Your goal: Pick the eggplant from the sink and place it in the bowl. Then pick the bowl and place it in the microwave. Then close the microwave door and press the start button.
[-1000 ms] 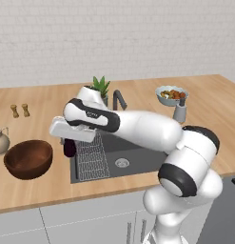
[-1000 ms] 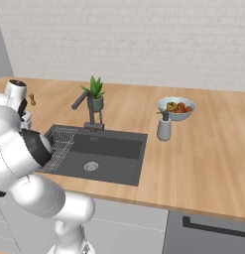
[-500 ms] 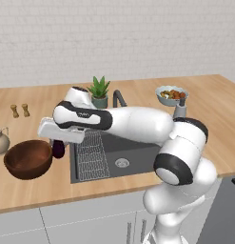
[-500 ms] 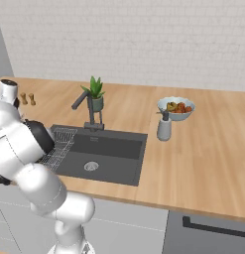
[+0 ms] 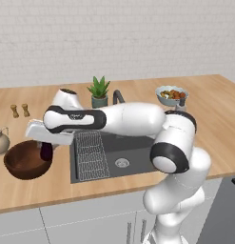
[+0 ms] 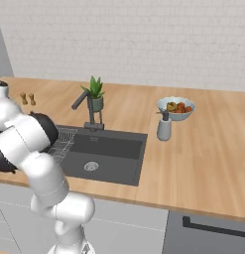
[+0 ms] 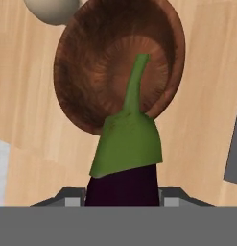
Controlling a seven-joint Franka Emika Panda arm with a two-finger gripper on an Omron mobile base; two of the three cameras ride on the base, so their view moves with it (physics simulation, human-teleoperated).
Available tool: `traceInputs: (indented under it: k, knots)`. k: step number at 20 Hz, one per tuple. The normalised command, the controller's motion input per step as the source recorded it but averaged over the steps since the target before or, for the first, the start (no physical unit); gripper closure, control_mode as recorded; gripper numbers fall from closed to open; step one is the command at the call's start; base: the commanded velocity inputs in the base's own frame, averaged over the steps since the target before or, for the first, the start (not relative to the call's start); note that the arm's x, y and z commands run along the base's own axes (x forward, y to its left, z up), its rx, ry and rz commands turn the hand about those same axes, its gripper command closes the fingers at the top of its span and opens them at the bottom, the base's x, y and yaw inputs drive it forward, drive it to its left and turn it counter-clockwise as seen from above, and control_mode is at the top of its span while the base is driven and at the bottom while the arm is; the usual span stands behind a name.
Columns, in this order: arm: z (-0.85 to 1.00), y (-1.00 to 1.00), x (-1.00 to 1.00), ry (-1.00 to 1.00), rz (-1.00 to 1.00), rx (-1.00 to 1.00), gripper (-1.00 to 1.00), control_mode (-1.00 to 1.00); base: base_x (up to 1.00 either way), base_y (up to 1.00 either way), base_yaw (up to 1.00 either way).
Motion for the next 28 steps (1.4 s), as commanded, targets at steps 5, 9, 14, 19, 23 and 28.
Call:
traceInputs:
  k: [5, 9, 14, 19, 23, 28]
  knots:
    - [0.0, 0.37, 0.02, 0.0, 0.0, 0.0, 1.0, -1.0, 0.0, 0.0, 0.0]
    - [0.0, 0.04, 0.33, 0.0, 0.0, 0.0, 1.0, -1.0, 0.0, 0.0, 0.0]
    - [-0.07, 0.0, 0.5, 0.0, 0.0, 0.0, 1.0, -1.0, 0.0, 0.0, 0.0]
    - [-0.31, 0.0, 0.27, 0.0, 0.0, -0.02, 1.0, -1.0, 0.0, 0.0, 0.0]
    - [-0.38, 0.15, 0.21, 0.01, 0.0, -0.09, 1.0, -1.0, 0.0, 0.0, 0.0]
    - [-0.13, 0.21, 0.06, 0.01, 0.0, -0.05, 1.0, -1.0, 0.0, 0.0, 0.0]
